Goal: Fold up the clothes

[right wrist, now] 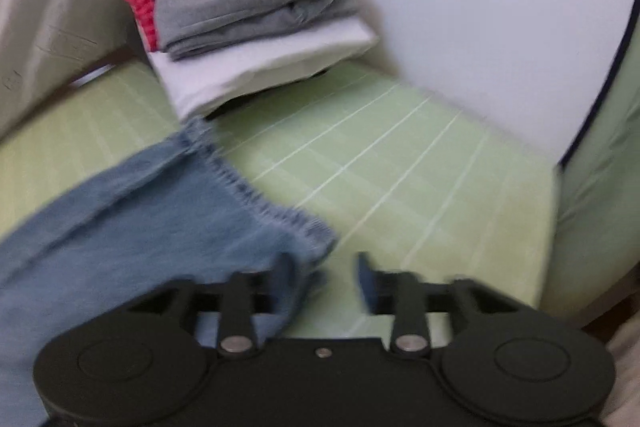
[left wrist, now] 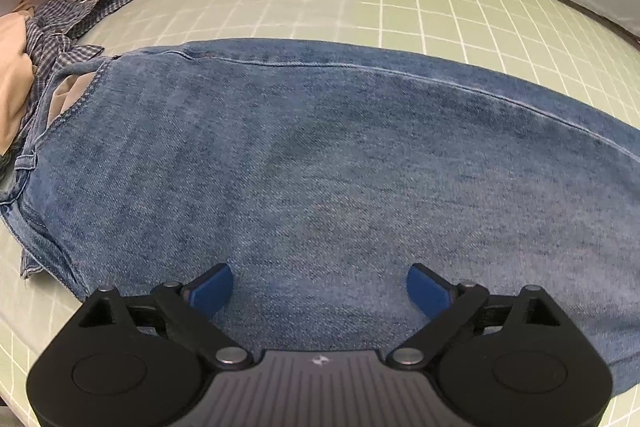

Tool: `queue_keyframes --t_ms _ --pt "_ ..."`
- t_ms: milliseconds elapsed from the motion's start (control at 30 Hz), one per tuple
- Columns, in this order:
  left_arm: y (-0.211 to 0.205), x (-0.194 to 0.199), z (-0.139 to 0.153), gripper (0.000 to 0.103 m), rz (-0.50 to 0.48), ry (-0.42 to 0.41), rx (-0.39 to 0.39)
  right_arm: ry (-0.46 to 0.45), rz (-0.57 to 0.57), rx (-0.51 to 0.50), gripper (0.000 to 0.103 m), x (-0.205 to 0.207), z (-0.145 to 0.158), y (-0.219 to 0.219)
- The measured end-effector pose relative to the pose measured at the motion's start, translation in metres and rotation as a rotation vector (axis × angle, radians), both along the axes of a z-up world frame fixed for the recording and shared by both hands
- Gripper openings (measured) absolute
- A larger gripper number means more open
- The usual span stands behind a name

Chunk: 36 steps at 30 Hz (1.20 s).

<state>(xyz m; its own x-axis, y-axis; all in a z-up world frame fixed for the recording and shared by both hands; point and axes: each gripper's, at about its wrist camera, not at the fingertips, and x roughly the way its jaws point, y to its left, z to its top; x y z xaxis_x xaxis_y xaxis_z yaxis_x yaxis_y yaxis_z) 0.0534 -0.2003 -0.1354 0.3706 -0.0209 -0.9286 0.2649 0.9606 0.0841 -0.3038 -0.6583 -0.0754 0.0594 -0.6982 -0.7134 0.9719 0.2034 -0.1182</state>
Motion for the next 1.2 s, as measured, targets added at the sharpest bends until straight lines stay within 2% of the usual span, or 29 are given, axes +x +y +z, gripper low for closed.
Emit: queue_keyframes --t_ms 33,200,267,333,467,667,767,867,933,1000,1067,1200 --pt "-0.001 -0.001 0.000 0.095 -0.001 0.001 0.001 0.015 0.010 -0.024 0.047 0.003 0.002 0.000" --pt "0.000 0.001 -0.001 0.099 0.011 0.017 0.000 -0.038 0.165 -0.019 0.049 0.025 0.005 -0.014" --pt "0.000 0.003 -0.002 0.100 0.015 0.026 0.001 -0.059 0.228 -0.017 0.045 0.034 0.006 -0.019" --pt "0.000 0.005 -0.002 0.101 0.020 0.035 0.005 -0.074 0.316 0.013 0.042 0.050 0.003 -0.029" --pt "0.002 0.011 -0.004 0.103 0.030 0.052 0.008 -0.111 0.399 0.072 0.043 0.085 -0.007 -0.054" --pt "0.003 0.013 -0.005 0.103 0.036 0.064 0.007 -0.134 0.368 0.103 0.047 0.112 -0.025 -0.105" --pt "0.004 0.013 -0.005 0.103 0.045 0.061 0.002 -0.156 0.382 0.103 0.050 0.119 -0.027 -0.115" --pt "0.004 0.012 -0.005 0.103 0.051 0.053 -0.002 -0.127 0.400 0.094 0.064 0.125 -0.030 -0.108" --pt "0.005 0.010 -0.005 0.103 0.054 0.044 -0.003 -0.067 0.398 0.083 0.077 0.129 -0.029 -0.096" --pt "0.005 0.007 -0.005 0.103 0.056 0.035 -0.002 -0.075 0.399 0.084 0.084 0.127 -0.026 -0.078" --pt "0.006 0.003 -0.005 0.103 0.045 0.031 0.003 -0.082 0.401 0.087 0.086 0.125 -0.023 -0.059" --pt "0.007 -0.009 -0.003 0.103 -0.017 0.029 0.019 -0.088 0.483 0.136 0.091 0.120 -0.024 -0.007"
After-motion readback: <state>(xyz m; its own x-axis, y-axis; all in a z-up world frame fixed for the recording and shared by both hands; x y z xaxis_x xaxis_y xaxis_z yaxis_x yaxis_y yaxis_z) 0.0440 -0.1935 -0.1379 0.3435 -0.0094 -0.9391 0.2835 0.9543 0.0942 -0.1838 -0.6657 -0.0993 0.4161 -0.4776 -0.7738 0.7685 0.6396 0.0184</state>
